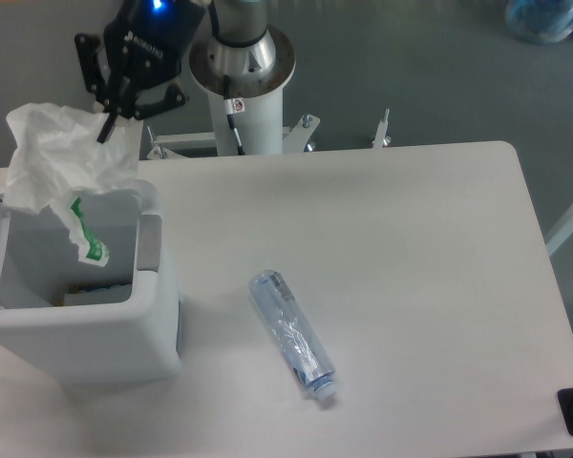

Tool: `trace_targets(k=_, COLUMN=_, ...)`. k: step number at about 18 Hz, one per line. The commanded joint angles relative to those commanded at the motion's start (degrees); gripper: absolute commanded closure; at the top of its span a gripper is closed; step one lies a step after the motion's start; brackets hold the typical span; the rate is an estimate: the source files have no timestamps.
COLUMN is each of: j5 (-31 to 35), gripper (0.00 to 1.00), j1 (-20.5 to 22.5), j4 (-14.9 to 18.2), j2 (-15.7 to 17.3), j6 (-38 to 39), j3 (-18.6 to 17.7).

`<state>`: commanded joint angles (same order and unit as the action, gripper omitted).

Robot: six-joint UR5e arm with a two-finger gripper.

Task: Place the trash in the trash can
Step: 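Lower the bag into the bin and open the gripper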

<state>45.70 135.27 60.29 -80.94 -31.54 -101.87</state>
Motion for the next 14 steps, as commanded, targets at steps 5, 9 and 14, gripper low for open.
trace_targets(k=5, j5=2.1, gripper=1.00, j1=-2.6, j4=-0.1, j2=-4.2, j6=-2.6, j3=2.8)
trace_targets(k=9, j5=8.1, gripper=1.00, j1=-5.6, j4=-0.1, j2=-6.4, j6=-1.9, j3=3.4)
trace_targets(k=14, j5=8.8, gripper=0.95, j1=-5.6, j4=0.2, j2=-6.6, j6=-1.9, j3=2.9)
